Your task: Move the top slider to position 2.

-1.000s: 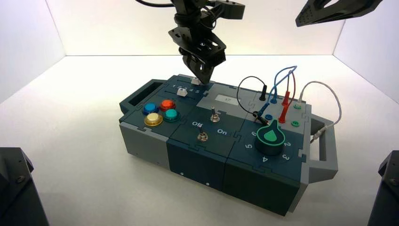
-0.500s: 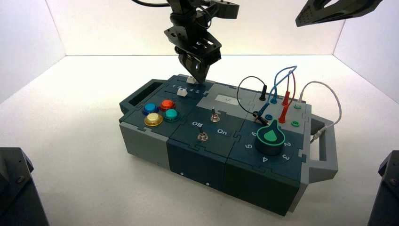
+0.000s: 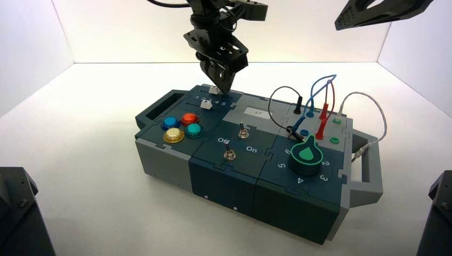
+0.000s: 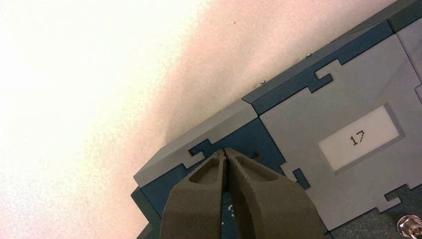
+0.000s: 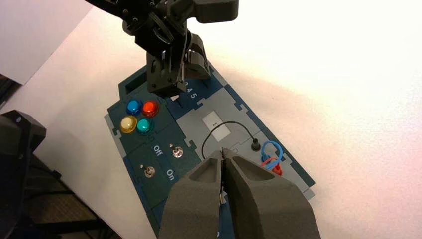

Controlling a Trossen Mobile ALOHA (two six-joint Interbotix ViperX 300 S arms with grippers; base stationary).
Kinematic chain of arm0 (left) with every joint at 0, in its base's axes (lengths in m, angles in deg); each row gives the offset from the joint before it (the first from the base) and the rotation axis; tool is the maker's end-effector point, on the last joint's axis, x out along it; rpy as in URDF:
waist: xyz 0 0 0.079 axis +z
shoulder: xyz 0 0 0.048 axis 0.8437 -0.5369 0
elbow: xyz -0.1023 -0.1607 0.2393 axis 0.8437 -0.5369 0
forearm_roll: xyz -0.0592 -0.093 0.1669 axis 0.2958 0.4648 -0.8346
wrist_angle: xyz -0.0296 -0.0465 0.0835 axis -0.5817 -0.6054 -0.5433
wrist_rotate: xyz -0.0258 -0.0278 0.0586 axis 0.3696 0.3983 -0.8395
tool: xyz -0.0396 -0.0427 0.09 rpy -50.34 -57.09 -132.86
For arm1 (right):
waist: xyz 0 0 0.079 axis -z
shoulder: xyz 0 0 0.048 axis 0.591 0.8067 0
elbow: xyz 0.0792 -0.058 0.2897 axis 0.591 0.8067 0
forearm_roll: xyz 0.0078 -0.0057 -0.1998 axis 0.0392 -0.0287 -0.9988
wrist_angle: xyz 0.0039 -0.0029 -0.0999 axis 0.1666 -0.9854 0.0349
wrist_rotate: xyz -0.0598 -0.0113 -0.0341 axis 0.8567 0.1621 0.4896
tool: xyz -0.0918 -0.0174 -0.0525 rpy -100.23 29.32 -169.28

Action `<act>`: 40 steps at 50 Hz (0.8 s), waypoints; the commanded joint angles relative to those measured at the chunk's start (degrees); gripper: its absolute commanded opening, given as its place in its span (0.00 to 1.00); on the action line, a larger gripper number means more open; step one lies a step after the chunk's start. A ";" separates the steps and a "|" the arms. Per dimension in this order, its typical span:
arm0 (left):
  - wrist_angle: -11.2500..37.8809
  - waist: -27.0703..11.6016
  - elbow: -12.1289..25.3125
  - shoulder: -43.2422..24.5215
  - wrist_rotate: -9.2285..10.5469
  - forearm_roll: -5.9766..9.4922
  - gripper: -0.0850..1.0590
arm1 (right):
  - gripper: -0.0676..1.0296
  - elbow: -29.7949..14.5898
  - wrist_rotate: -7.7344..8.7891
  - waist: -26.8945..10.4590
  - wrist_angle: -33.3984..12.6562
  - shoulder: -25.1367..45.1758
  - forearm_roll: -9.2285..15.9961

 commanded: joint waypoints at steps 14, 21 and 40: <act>-0.18 0.88 0.53 1.23 -0.35 -0.09 0.05 | 0.04 -1.41 -0.26 0.18 0.44 0.26 0.26; -0.18 1.14 0.53 1.23 -0.35 -0.09 0.05 | 0.04 -1.41 -0.26 0.18 0.35 0.26 0.26; -0.18 1.32 0.44 1.14 -0.35 -0.09 0.05 | 0.04 -1.41 -0.18 0.18 0.44 0.26 0.26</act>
